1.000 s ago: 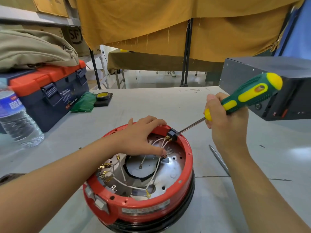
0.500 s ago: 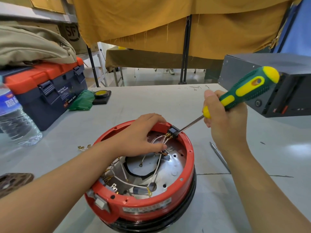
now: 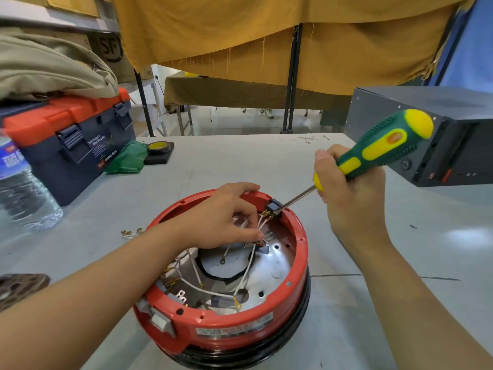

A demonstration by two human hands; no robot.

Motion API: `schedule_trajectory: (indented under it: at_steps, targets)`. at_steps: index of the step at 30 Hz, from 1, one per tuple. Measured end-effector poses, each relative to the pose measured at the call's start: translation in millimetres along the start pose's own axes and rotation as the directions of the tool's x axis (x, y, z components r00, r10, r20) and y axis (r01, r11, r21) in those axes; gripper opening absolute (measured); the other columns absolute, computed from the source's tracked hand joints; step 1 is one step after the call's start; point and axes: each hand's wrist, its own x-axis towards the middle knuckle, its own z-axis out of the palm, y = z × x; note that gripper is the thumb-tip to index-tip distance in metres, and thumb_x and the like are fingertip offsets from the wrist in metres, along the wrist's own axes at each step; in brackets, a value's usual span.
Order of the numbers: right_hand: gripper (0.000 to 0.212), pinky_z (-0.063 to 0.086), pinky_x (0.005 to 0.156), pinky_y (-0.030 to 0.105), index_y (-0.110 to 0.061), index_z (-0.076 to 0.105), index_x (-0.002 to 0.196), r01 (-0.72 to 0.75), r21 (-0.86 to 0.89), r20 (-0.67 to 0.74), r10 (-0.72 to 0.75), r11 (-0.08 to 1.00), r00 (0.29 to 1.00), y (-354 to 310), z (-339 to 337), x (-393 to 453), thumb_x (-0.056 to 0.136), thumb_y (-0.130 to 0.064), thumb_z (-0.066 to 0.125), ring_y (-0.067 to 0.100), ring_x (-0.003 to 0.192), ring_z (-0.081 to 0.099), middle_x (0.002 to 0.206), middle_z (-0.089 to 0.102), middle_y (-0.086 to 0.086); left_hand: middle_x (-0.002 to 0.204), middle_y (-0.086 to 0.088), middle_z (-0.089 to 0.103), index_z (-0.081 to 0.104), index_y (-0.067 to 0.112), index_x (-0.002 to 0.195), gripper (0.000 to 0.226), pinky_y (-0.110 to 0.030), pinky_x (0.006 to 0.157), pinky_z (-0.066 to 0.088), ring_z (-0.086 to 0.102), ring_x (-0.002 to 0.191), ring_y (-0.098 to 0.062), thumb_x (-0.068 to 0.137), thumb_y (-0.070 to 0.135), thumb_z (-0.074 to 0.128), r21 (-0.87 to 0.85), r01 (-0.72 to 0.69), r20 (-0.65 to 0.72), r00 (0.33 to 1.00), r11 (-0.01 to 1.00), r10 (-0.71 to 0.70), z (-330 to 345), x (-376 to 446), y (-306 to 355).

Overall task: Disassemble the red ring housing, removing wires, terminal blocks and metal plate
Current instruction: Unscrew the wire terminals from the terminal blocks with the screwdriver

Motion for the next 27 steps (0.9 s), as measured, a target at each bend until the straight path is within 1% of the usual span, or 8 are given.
schedule_trajectory:
  at_steps: [3, 6, 10, 14, 20, 22, 24, 27]
  targets:
    - [0.033, 0.032, 0.047, 0.015, -0.029, 0.044, 0.049, -0.073, 0.041, 0.016, 0.072, 0.997, 0.997, 2.6, -2.5, 2.0, 0.080, -0.031, 0.056, 0.007, 0.045, 0.038, 0.045, 0.038, -0.010, 0.150, 0.012, 0.027, 0.066, 0.027, 0.069, 0.017, -0.018, 0.094, 0.024, 0.024, 0.133, -0.003, 0.079, 0.040, 0.070, 0.003, 0.008, 0.011, 1.000, 1.000, -0.008, -0.1, 0.0, 1.8]
    - [0.035, 0.034, 0.049, 0.020, -0.017, 0.042, 0.050, -0.072, -0.092, 0.075, 0.079, 0.993, 0.994, 8.4, 6.7, -4.9, 0.082, -0.025, 0.054, 0.006, 0.044, 0.038, 0.043, 0.038, -0.010, 0.150, 0.012, 0.027, 0.068, 0.024, 0.072, 0.017, -0.020, 0.098, 0.025, 0.024, 0.134, -0.004, 0.081, 0.038, 0.069, 0.007, 0.002, 0.020, 1.000, 1.000, -0.003, -0.7, -0.3, 2.7]
    - [0.036, 0.033, 0.049, 0.016, -0.026, 0.040, 0.049, -0.043, -0.083, 0.047, 0.047, 0.996, 0.998, 6.2, 16.7, -8.0, 0.082, -0.021, 0.054, 0.007, 0.043, 0.040, 0.042, 0.040, -0.010, 0.148, 0.013, 0.029, 0.069, 0.022, 0.072, 0.016, -0.022, 0.099, 0.030, 0.028, 0.129, -0.002, 0.082, 0.034, 0.069, -0.013, 0.010, 0.020, 1.000, 1.000, -0.009, -2.3, 0.9, 2.2]
    - [0.037, 0.032, 0.048, 0.015, -0.029, 0.041, 0.049, -0.043, -0.037, 0.007, 0.044, 0.998, 0.999, 4.1, 7.3, -4.3, 0.083, -0.022, 0.054, 0.007, 0.042, 0.039, 0.042, 0.040, -0.011, 0.147, 0.015, 0.030, 0.067, 0.024, 0.069, 0.014, -0.007, 0.088, 0.029, 0.029, 0.123, 0.003, 0.082, 0.030, 0.069, -0.021, 0.015, 0.023, 1.000, 1.000, -0.015, -1.9, 1.5, 1.1]
    - [0.036, 0.031, 0.048, 0.018, -0.032, 0.044, 0.045, -0.024, 0.042, -0.052, 0.026, 0.999, 0.998, 0.3, -0.6, 1.3, 0.080, -0.032, 0.053, 0.008, 0.044, 0.036, 0.044, 0.038, -0.012, 0.146, 0.015, 0.030, 0.063, 0.029, 0.064, 0.018, -0.006, 0.086, 0.028, 0.028, 0.123, 0.002, 0.082, 0.031, 0.069, -0.026, 0.010, 0.026, 1.000, 1.000, -0.009, -1.7, 0.7, 0.8]
    - [0.035, 0.031, 0.048, 0.018, -0.033, 0.043, 0.045, -0.011, 0.030, -0.055, 0.013, 0.999, 0.998, 1.3, -0.5, 0.5, 0.080, -0.032, 0.052, 0.008, 0.044, 0.037, 0.044, 0.038, -0.012, 0.146, 0.015, 0.030, 0.064, 0.027, 0.065, 0.018, -0.009, 0.086, 0.027, 0.028, 0.123, 0.002, 0.082, 0.031, 0.069, -0.026, 0.006, 0.024, 1.000, 1.000, -0.005, -1.9, 0.8, 1.3]
    - [0.034, 0.031, 0.048, 0.017, -0.033, 0.040, 0.048, 0.021, -0.006, -0.054, -0.021, 1.000, 0.998, 1.1, 0.6, -1.4, 0.080, -0.032, 0.052, 0.008, 0.045, 0.037, 0.044, 0.038, -0.011, 0.146, 0.015, 0.030, 0.065, 0.025, 0.066, 0.017, -0.017, 0.090, 0.028, 0.028, 0.125, 0.000, 0.082, 0.032, 0.069, -0.022, 0.006, 0.025, 1.000, 1.000, -0.006, -1.9, 0.9, 1.2]
    - [0.030, 0.032, 0.050, 0.013, -0.029, 0.040, 0.054, 0.091, -0.062, -0.009, -0.092, 0.994, 0.996, -2.1, 1.7, -3.6, 0.082, -0.030, 0.051, 0.006, 0.046, 0.042, 0.046, 0.042, -0.013, 0.146, 0.014, 0.030, 0.068, 0.021, 0.069, 0.017, -0.023, 0.095, 0.025, 0.027, 0.128, -0.004, 0.082, 0.034, 0.069, -0.010, 0.010, 0.028, 1.000, 1.000, -0.010, -1.9, 0.7, 1.0]
